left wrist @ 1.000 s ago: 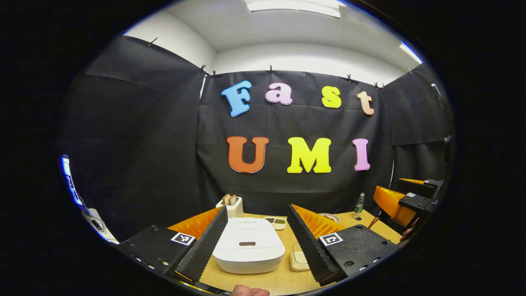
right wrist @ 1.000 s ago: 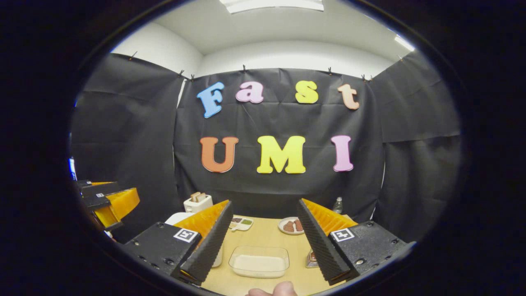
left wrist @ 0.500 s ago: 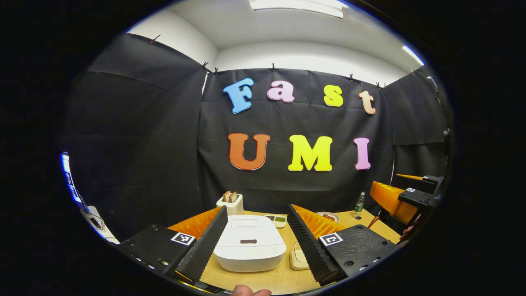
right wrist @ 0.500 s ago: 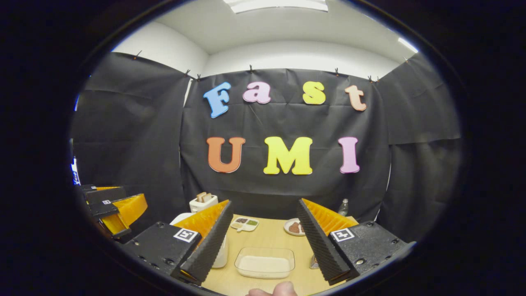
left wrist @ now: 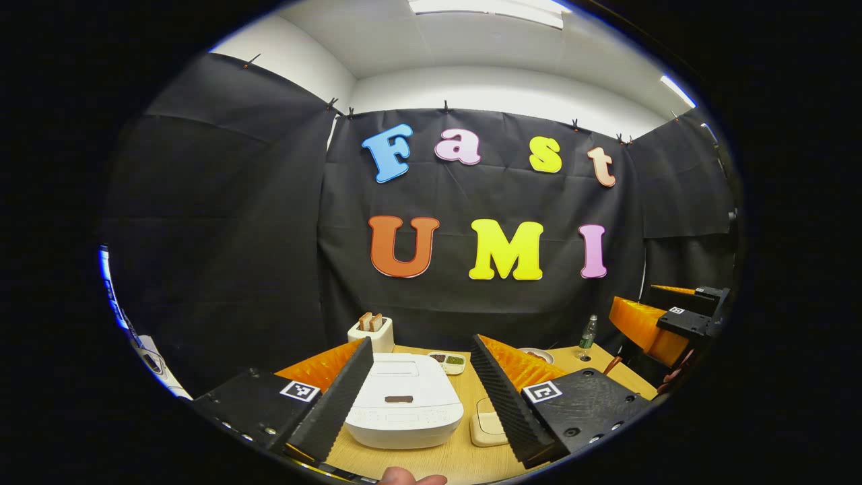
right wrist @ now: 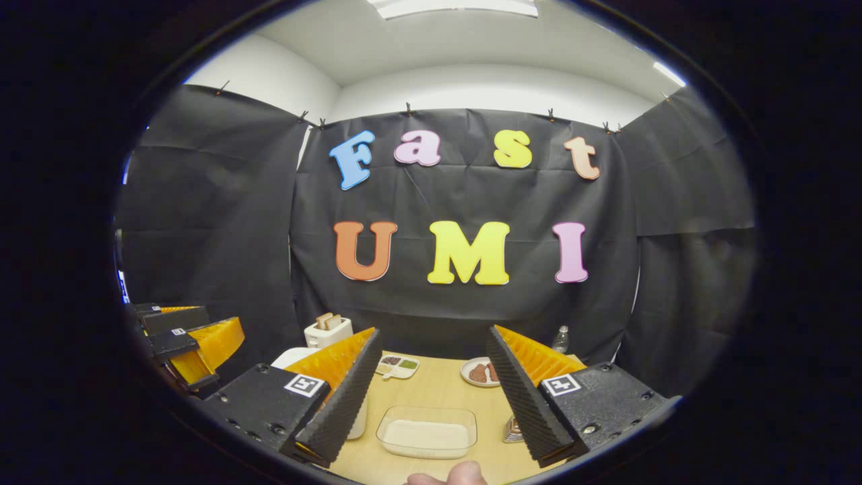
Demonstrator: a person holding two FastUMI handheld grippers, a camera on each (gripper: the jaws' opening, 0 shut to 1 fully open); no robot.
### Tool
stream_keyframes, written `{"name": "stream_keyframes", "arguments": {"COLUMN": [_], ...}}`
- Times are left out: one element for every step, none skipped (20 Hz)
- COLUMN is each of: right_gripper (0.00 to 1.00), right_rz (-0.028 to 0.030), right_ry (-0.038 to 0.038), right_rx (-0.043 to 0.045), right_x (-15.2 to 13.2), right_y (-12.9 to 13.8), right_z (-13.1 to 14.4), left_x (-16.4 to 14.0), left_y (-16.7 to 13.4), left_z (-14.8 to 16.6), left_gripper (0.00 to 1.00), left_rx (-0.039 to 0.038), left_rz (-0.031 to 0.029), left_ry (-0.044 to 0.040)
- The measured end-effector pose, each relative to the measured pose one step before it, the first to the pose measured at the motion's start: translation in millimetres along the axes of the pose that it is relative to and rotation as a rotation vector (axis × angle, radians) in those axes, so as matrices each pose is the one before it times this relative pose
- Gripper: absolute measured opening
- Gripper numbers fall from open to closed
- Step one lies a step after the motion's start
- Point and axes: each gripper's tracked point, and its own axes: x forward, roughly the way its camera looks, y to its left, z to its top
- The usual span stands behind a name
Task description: Close the left gripper, press the button to open the rice cooker; take a wooden spoon from the chopstick holder with the right hand, scoop a spoonful of rice and pour it into the rice cooker, then put the wooden spoon back into the chopstick holder.
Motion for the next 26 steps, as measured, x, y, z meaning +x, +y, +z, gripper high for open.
{"name": "stream_keyframes", "arguments": {"right_gripper": [1.00, 1.00, 1.00, 1.00, 1.00, 1.00, 1.00, 1.00, 1.00, 1.00, 1.00, 1.00, 1.00, 1.00, 1.00, 1.00, 1.00, 1.00, 1.00, 1.00, 1.00, 1.00, 1.00, 1.00, 1.00, 1.00], "right_rz": [0.00101, 0.00247, 0.00145, 0.00107, 0.00235, 0.00307, 0.00129, -0.00133, 0.00278, 0.00273, 0.00388, 0.01673, 0.01792, 0.01082, 0.00048, -0.00551, -0.00908, -0.00794, -0.00778, -0.01027, -0.01192, -0.01233, -0.00955, -0.01039, -0.01153, -0.01230], "right_ry": [0.00667, 0.00608, 0.00519, 0.00537, 0.00569, 0.00503, 0.00261, 0.00638, 0.00356, 0.00708, 0.00831, 0.01421, 0.01437, 0.00640, 0.00086, -0.00377, 0.00124, 0.00707, 0.00814, 0.00581, 0.00151, 0.00033, 0.00005, 0.00384, 0.00285, 0.00348], "right_rx": [-0.00149, -0.00180, 0.00068, 0.00346, 0.00873, 0.00815, 0.00230, -0.00135, 0.00220, 0.00403, 0.00847, 0.00872, -0.00165, -0.01103, -0.01438, -0.00727, 0.00374, 0.01444, 0.02026, 0.01850, 0.01393, 0.00738, 0.00207, -0.00138, 0.00040, 0.00255], "right_x": [4.07, 3.21, 4.17, 4.17, 3.54, 4.60, 4.08, 4.49, 3.77, 3.66, 3.66, 3.36, 3.12, 2.21, 2.03, 2.10, 3.27, 2.68, 2.35, 1.61, 2.09, 1.63, 1.82, 1.17, 0.48, 0.74], "right_y": [-2.31, -2.70, -3.07, -4.28, -3.67, -3.53, -3.96, -6.29, -5.07, -4.57, -5.51, -3.15, -2.61, -6.47, -8.04, -9.61, -8.33, -7.03, -5.83, -6.48, -6.60, -6.33, -6.52, -6.45, -7.49, -6.35], "right_z": [-2.07, -2.95, -2.10, -3.06, -2.87, -2.69, -1.74, -2.45, -1.70, -3.64, -4.09, -6.26, -5.84, -3.48, -1.16, -2.41, -2.98, -5.72, -3.39, -2.41, -0.48, -0.15, 0.41, -2.81, -1.73, -2.01], "left_x": [3.50, 3.73, 3.99, 3.79, 3.98, 2.53, 2.75, 3.07, 1.69, 2.39, 2.77, 5.44, 5.59, 4.36, 5.10, 6.54, 8.58, 8.95, 6.56, 6.26, 9.85, 2.43, 7.41, 8.86, 7.52, 4.11], "left_y": [-1.09, 0.04, -0.43, 0.03, 0.73, 1.57, 2.05, 0.12, 0.46, -0.30, 1.05, 2.48, 2.47, 4.02, 4.16, 4.20, 3.51, 1.40, 0.54, 2.69, 2.36, 1.35, -1.44, -1.50, -0.32, 1.76], "left_z": [-1.75, -3.87, -3.70, -4.91, -5.31, -5.72, -5.68, -8.01, -8.36, -8.99, -9.60, -11.03, -10.95, -6.04, -2.97, -2.03, -3.37, -5.30, -4.57, -1.46, -1.69, -2.57, -0.82, -3.32, 0.78, 1.71], "left_gripper": [0.94, 0.94, 0.94, 0.94, 0.94, 0.94, 0.94, 0.94, 0.94, 0.94, 0.94, 0.94, 0.94, 0.93, 0.96, 0.78, 0.66, 0.60, 0.45, 0.37, 0.22, 0.18, 0.05, 0.02, 0.01, 0.01], "left_rx": [-0.00098, -0.00105, -0.00123, -0.00313, -0.00554, -0.00388, -0.00280, -0.00567, -0.00825, -0.00656, -0.00314, -0.00468, -0.00812, -0.00737, -0.00131, 0.00220, 0.00369, -0.00380, -0.00088, 0.00046, -0.00412, -0.01777, -0.01784, -0.01286, -0.00441, -0.00036], "left_rz": [0.00425, 0.00558, 0.00443, 0.00381, 0.00504, 0.00816, 0.00940, 0.00531, 0.00190, 0.00345, 0.00186, 0.00082, 0.00368, 0.00848, 0.01187, 0.00964, 0.00827, -0.00072, -0.00130, 0.00706, -0.00055, -0.00549, -0.00849, -0.01660, -0.01360, -0.00047], "left_ry": [0.00595, 0.00905, 0.01385, 0.01872, 0.01940, 0.02072, 0.02115, 0.02567, 0.02582, 0.02631, 0.03162, 0.04071, 0.04628, 0.03692, 0.02887, 0.02872, 0.03604, 0.04796, 0.04194, 0.03379, 0.03510, 0.02675, 0.03330, 0.03097, 0.01352, -0.01038]}}
